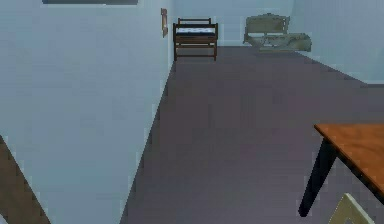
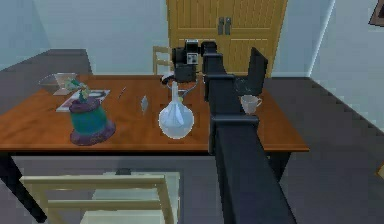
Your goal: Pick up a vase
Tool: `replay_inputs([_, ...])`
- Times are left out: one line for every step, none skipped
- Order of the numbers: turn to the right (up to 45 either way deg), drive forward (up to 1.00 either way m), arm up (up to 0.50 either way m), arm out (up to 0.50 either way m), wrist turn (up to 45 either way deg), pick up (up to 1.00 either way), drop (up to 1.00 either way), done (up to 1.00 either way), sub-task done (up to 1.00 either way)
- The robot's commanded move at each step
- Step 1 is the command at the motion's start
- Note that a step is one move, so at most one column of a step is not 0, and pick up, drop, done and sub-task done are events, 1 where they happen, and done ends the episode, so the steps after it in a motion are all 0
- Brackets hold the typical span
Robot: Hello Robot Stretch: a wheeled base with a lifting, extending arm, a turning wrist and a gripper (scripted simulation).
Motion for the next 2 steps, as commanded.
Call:
replay_inputs([0.0, 0.0, -0.24, 0.0, 0.0, 0.0, 0.0, 0.0, 0.0])
replay_inputs([0.0, 0.0, 0.0, 0.0, 0.0, 1.0, 0.0, 0.0, 0.0])
